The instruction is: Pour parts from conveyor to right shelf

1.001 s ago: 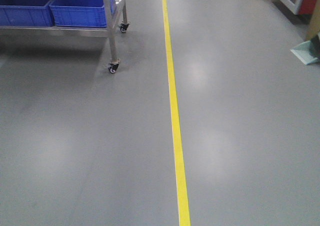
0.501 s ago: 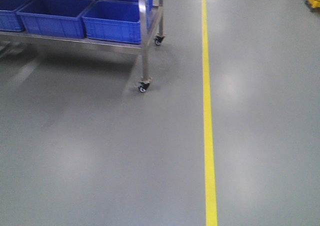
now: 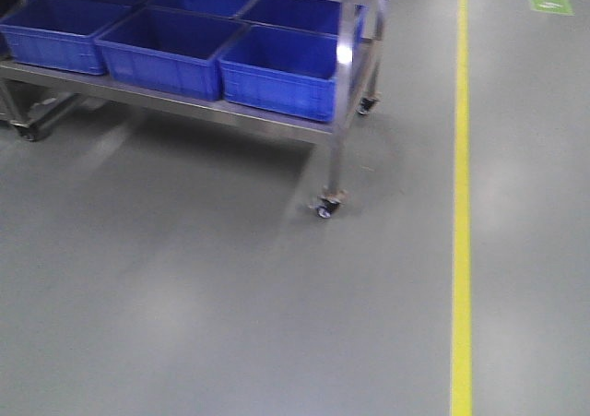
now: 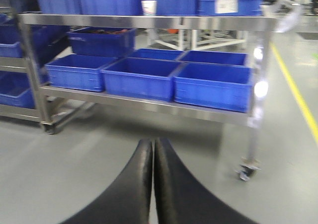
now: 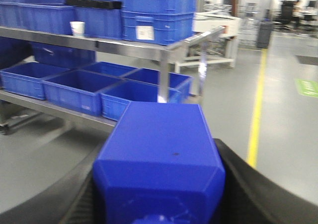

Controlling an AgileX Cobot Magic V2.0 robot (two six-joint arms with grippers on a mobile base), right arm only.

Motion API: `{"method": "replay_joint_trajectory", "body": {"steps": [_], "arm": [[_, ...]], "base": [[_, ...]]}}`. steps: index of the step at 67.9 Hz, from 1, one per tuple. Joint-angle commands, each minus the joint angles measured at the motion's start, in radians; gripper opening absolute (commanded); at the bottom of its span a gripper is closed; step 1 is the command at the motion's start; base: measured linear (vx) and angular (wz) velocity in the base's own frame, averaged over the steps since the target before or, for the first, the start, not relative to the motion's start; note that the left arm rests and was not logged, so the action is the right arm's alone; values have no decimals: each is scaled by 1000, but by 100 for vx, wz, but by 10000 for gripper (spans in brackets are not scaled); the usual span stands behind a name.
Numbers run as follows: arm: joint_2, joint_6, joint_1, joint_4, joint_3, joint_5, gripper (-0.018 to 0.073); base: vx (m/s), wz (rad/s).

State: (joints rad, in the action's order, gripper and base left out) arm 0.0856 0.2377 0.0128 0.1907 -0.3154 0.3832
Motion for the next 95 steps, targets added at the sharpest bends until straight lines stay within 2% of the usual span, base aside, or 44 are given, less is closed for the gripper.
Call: {"method": "replay_joint_trajectory", "body": {"steps": [1, 60, 95], "arm": [[14, 6, -4, 3, -27, -76, -6], [14, 6, -4, 3, -27, -76, -6], [14, 6, -4, 2, -27, -76, -6]], "base": [[55, 44], [56, 74], [61, 60]]}}
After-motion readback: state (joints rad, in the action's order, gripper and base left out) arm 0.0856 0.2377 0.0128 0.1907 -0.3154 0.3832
